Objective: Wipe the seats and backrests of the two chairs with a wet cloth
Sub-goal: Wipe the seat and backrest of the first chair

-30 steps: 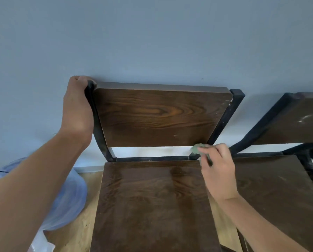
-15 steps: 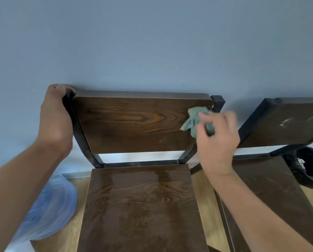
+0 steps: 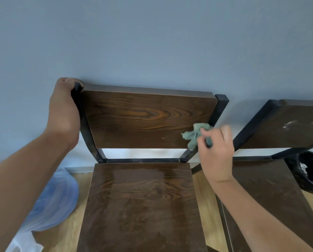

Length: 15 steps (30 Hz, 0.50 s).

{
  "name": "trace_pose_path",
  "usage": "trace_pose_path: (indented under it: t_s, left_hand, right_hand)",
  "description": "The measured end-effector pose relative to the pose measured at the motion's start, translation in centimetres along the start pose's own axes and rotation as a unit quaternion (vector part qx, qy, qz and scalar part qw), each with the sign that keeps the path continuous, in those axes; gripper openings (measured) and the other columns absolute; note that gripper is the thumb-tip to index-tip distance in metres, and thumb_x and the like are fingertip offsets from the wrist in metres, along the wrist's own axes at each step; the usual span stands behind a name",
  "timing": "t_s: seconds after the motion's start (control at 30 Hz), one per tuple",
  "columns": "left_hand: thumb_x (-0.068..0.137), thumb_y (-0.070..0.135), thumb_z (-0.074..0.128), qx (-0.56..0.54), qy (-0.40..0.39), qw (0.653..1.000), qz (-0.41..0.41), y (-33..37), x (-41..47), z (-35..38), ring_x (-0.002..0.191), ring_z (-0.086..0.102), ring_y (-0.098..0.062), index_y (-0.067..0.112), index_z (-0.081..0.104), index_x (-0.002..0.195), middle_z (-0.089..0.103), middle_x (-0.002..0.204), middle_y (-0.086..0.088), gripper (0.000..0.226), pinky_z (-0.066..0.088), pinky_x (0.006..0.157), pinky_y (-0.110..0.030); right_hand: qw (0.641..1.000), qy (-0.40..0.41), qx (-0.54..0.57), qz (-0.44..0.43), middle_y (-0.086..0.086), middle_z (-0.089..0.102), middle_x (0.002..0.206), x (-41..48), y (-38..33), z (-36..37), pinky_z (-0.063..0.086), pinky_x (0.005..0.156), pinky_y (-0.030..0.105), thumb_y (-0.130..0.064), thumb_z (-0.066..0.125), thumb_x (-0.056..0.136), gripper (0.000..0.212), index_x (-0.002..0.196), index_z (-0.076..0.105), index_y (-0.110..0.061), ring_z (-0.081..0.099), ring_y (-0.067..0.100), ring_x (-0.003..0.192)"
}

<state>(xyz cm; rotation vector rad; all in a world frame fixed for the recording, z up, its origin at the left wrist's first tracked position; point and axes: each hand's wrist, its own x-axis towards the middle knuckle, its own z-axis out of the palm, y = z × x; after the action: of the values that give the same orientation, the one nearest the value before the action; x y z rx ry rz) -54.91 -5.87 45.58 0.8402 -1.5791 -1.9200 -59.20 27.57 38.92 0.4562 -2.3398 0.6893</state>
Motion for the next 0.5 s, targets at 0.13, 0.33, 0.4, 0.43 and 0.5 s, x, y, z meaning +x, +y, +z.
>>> trace_pose_path:
  t_s: [0.13,0.33,0.4,0.43,0.5]
  left_hand:
    - [0.078,0.035,0.049,0.0,0.004,1.0,-0.002,0.1,-0.2,0.2,0.07,0.049,-0.008,0.032,0.061,0.065,0.056,0.068,0.02,0.017,0.037,0.068,-0.03]
    - [0.074,0.038,0.053,-0.012,0.005,1.0,0.001,-0.2,0.0,0.1,0.079,0.051,-0.013,0.031,0.061,0.066,0.058,0.073,0.017,0.014,0.038,0.074,-0.032]
    - [0.075,0.038,0.053,-0.016,0.003,1.0,0.0,-0.1,0.0,0.2,0.079,0.05,-0.012,0.031,0.06,0.067,0.057,0.073,0.017,0.012,0.038,0.073,-0.031]
    - [0.074,0.038,0.052,-0.018,0.002,1.0,-0.001,-0.1,-0.1,0.2,0.079,0.051,-0.012,0.03,0.06,0.068,0.057,0.073,0.017,0.012,0.038,0.072,-0.03]
    - [0.073,0.038,0.053,-0.019,-0.002,1.0,-0.002,0.0,0.0,0.2,0.08,0.052,-0.012,0.031,0.061,0.069,0.058,0.075,0.016,0.012,0.04,0.072,-0.03]
  right_hand:
    - [0.993,-0.077,0.021,0.093,0.008,0.05,0.089,-3.5,-1.1,1.5,0.058,0.06,0.041,0.0,0.072,0.088,0.006,0.093,0.07,-0.004,0.053,0.016,0.07]
    - [0.989,-0.118,0.082,-0.045,0.009,0.063,0.087,-3.2,-9.0,4.9,0.055,0.066,0.018,-0.01,0.074,0.091,0.005,0.092,0.072,-0.005,0.064,0.015,0.074]
    - [0.991,-0.086,0.1,0.022,0.007,0.058,0.09,-2.5,-8.1,4.4,0.05,0.064,0.016,-0.007,0.072,0.091,0.005,0.093,0.069,-0.004,0.058,0.014,0.073]
    - [0.989,-0.056,0.105,0.085,0.005,0.056,0.092,-2.4,-7.1,3.7,0.049,0.064,0.017,-0.007,0.071,0.09,0.006,0.095,0.067,-0.005,0.056,0.013,0.075]
    - [0.971,-0.016,0.099,0.216,0.001,0.055,0.097,-3.3,-4.9,2.7,0.053,0.071,0.02,-0.008,0.07,0.091,0.009,0.099,0.067,-0.006,0.055,0.009,0.081]
